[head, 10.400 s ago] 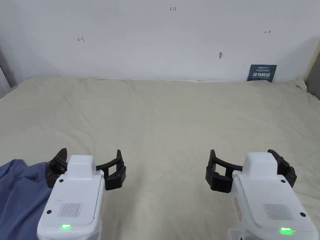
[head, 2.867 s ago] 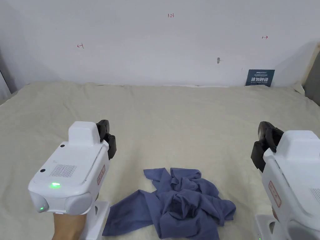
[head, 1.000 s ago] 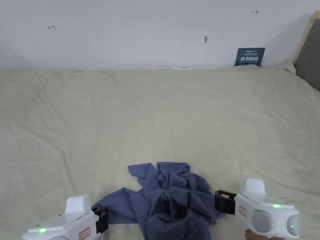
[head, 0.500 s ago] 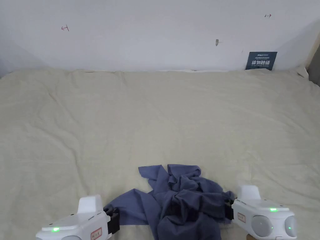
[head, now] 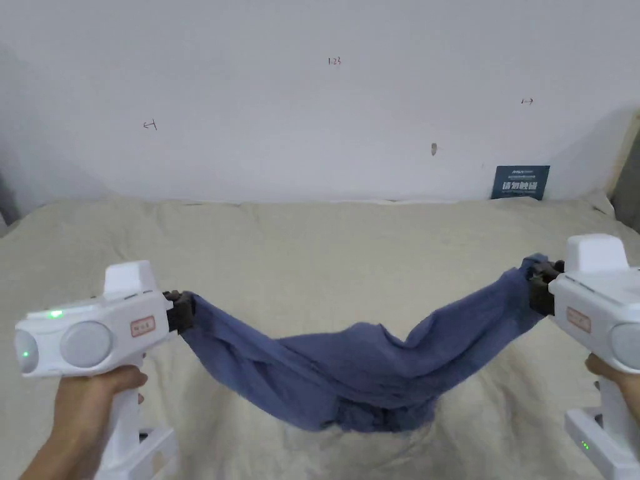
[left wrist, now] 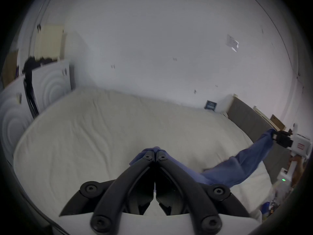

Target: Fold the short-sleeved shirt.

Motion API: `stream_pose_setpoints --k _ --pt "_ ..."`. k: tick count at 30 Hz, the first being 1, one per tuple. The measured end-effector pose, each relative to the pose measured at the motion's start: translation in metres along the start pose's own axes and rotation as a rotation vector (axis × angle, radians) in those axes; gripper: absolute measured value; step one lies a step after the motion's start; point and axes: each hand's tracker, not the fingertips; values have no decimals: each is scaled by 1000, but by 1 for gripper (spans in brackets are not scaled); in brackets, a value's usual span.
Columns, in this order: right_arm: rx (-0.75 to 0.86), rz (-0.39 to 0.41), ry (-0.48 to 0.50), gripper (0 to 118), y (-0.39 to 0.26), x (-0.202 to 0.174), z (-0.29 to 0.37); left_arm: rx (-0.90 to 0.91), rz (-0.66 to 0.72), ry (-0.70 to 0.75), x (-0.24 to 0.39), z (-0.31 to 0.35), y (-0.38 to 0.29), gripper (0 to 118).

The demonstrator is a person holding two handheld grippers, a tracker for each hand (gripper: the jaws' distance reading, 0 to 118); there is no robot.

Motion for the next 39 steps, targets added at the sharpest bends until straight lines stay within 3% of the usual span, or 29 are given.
stream_pose_setpoints --k 5,9,14,19,29,39 --pt "83 21 -33 5 64 7 -14 93 38 44 -16 -3 90 0" --pt "125 -13 -34 5 104 10 -34 167 16 105 -14 -10 147 0" --pt "159 -16 -47 5 137 15 -66 211 54 146 -21 -31 197 0" --pt "157 -73 -13 5 149 10 -96 262 64 228 -31 -57 221 0" --pt "21 -68 64 5 87 -34 -158 196 -22 343 -69 -105 162 0" --pt "-163 -76 105 5 -34 -64 -152 -20 -44 333 -105 -89 23 0"
